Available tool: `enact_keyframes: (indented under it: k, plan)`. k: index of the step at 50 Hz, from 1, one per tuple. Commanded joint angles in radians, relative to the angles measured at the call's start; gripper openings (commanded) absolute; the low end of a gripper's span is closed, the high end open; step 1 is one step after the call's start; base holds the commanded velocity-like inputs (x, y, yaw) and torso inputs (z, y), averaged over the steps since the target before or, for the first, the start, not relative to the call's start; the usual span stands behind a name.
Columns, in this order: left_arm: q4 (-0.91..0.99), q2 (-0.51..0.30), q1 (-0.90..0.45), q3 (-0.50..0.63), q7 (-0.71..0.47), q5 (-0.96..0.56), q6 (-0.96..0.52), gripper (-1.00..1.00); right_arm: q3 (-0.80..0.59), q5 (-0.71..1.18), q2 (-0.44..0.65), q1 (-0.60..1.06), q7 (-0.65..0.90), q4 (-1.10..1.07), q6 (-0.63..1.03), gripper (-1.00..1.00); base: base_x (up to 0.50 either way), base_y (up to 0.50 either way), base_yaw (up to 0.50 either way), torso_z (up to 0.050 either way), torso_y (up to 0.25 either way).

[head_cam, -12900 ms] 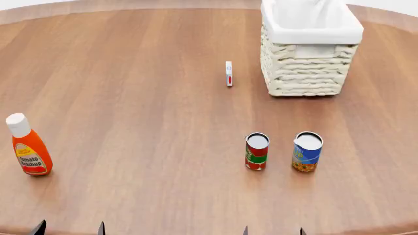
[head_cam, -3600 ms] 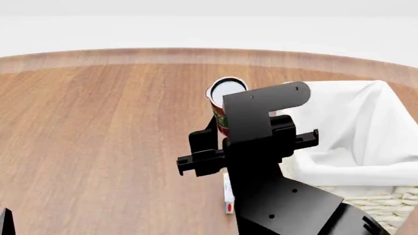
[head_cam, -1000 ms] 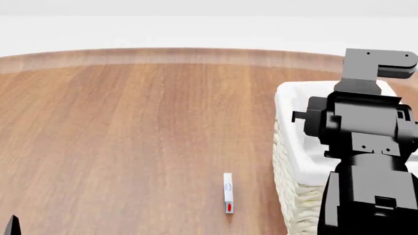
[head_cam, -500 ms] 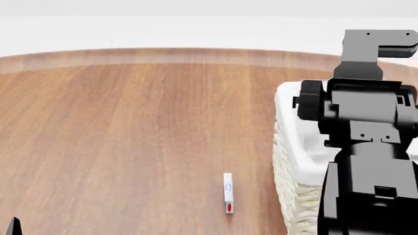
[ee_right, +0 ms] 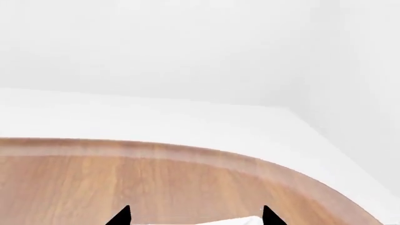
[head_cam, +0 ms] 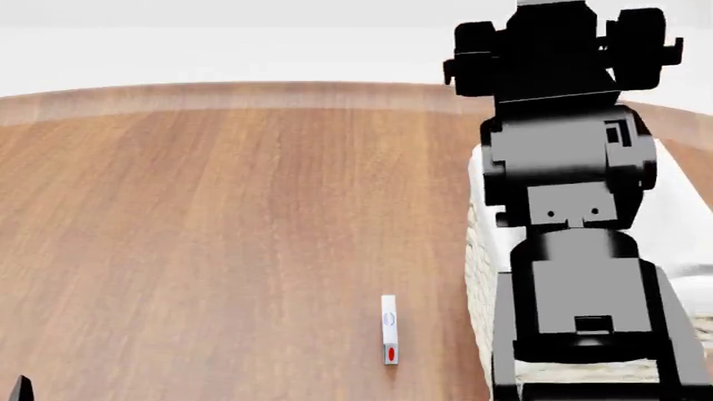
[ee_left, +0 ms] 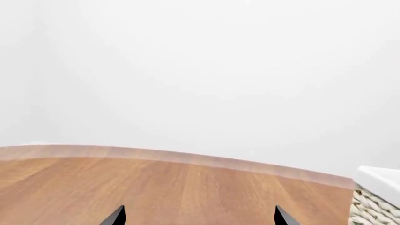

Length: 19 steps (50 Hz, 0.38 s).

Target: Pick up the tomato sauce, and put it in the basket.

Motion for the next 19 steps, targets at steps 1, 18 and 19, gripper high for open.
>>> enact_keyframes:
  k: [1, 18, 19]
  plan:
    - [0.005, 0.0, 0.005, 0.002, -0.004, 0.006, 0.0, 1.0, -0.15, -0.059, -0.037, -0.213, -0.027, -0.718, 0.215, 1.0, 0.0, 0.0, 0.0, 0.0, 0.0]
    - [0.003, -0.002, 0.016, 0.0, -0.001, 0.005, 0.013, 1.0, -0.492, -0.118, -0.041, -0.541, 0.078, -1.547, 0.521, 1.0, 0.0, 0.0, 0.0, 0.0, 0.0]
    - [0.0, -0.001, 0.015, 0.001, -0.001, 0.006, 0.013, 1.0, -0.515, -0.125, -0.041, -0.556, 0.091, -1.571, 0.532, 1.0, 0.0, 0.0, 0.0, 0.0, 0.0]
